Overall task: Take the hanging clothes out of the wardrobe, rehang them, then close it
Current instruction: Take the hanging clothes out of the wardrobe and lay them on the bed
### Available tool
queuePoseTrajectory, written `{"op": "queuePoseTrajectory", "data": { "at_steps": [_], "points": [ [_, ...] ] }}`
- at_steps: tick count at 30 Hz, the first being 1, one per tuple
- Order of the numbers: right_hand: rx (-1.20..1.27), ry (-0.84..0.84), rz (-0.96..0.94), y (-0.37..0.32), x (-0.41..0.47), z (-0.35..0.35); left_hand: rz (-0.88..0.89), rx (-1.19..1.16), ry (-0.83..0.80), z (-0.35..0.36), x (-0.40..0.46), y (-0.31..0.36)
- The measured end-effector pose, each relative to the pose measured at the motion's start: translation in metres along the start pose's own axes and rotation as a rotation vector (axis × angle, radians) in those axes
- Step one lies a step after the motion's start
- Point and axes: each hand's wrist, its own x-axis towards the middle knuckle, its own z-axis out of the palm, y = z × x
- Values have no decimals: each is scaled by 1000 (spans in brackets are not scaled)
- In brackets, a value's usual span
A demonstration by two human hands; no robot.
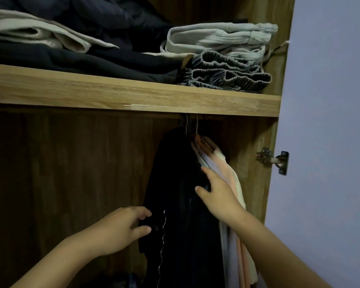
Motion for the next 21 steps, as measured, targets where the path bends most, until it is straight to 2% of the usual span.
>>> {"op": "queuePoseTrajectory", "data": {
  "at_steps": [7, 15, 18, 21],
  "points": [
    [77, 110, 125, -3, 53, 32, 48, -98, 28, -25, 35, -59],
    [354, -24, 318, -18, 86, 58, 55, -118, 6, -34, 54, -95],
    [323, -2, 322, -18, 102, 79, 33, -137, 5, -36, 57, -106],
    [498, 61, 330, -25, 108, 97, 23, -139, -1, -37, 59, -120]
  ]
}}
